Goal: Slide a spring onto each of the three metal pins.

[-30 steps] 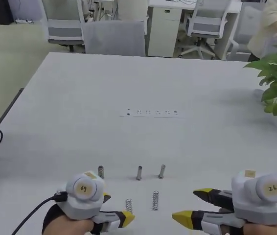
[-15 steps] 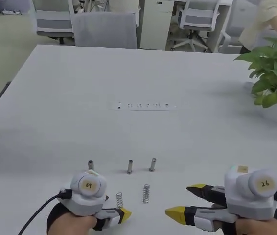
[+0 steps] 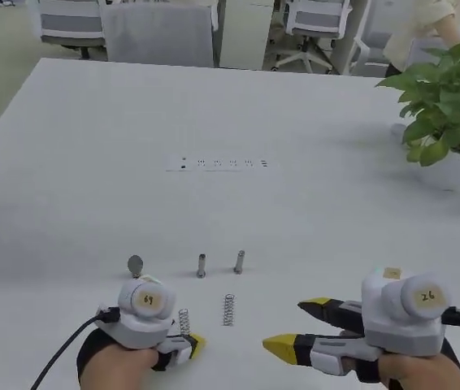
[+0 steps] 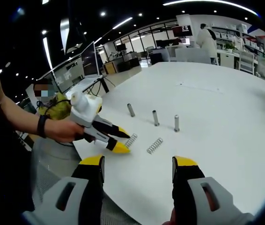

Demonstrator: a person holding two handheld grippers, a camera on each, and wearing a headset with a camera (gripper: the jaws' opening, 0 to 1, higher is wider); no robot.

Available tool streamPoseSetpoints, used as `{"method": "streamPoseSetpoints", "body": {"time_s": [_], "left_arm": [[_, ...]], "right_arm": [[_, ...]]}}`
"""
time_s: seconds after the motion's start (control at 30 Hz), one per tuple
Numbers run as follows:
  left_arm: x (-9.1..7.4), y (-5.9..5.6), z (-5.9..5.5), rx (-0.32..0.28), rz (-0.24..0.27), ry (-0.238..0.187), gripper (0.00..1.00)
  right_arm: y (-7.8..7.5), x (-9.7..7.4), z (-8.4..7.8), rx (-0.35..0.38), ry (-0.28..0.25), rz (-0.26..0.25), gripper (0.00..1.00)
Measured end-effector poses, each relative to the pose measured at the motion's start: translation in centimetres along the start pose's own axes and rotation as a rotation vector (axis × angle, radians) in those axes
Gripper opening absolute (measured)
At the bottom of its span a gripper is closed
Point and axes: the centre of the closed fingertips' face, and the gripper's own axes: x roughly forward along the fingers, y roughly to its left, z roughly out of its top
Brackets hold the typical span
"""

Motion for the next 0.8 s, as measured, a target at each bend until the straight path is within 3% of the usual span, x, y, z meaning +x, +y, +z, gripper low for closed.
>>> {"method": "streamPoseSetpoints", "body": {"time_s": [0.53, 0.8], "left_arm": [[0.1, 0.9, 0.0, 0.064, 0.024, 0.019, 0.2], [-0.3, 1.9, -0.4, 0.094, 0.032, 0.037, 0.11]], "right_arm": [[0.0, 0.5, 0.3, 0.002, -0.003, 0.003, 0.56], [0.1, 0.7, 0.4, 0.005, -0.004, 0.006, 0.56]]}}
